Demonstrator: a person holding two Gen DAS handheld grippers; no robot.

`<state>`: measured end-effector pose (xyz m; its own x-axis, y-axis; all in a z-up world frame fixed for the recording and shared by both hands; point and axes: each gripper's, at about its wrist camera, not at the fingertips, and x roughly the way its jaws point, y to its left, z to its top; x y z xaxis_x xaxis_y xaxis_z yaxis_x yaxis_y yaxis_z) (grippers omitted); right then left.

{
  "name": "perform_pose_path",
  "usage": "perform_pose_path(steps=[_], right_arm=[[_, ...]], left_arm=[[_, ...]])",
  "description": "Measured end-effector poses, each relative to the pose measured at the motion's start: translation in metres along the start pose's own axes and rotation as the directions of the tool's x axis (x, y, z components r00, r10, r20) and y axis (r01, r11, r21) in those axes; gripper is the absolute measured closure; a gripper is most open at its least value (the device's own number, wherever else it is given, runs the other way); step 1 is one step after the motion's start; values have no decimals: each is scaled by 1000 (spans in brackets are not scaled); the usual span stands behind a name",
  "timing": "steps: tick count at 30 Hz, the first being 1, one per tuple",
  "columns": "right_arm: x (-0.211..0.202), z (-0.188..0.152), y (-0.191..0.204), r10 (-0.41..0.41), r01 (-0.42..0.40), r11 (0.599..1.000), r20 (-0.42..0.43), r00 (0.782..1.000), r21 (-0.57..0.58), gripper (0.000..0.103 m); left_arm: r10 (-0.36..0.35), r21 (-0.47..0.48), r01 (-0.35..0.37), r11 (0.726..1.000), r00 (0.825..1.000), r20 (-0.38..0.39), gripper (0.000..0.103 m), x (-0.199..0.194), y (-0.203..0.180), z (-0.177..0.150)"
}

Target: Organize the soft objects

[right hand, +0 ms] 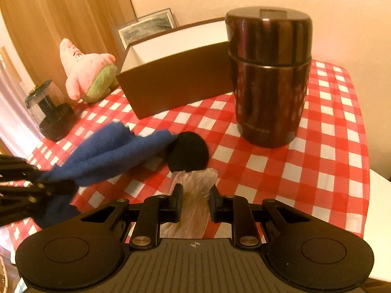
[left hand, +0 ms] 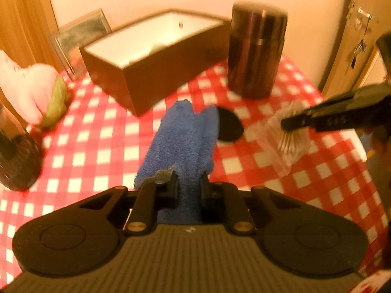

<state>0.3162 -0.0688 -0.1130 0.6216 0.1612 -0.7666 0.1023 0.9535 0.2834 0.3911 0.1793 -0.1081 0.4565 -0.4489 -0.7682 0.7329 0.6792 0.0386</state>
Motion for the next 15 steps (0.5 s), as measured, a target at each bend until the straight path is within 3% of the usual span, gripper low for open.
perform_pose_path(steps=[15], right_arm=[[-50, 7, 4, 25, -21, 999, 87, 996, -40, 81]], left_arm=[[30, -76, -15, 997, 979, 203, 90, -86, 19, 32]])
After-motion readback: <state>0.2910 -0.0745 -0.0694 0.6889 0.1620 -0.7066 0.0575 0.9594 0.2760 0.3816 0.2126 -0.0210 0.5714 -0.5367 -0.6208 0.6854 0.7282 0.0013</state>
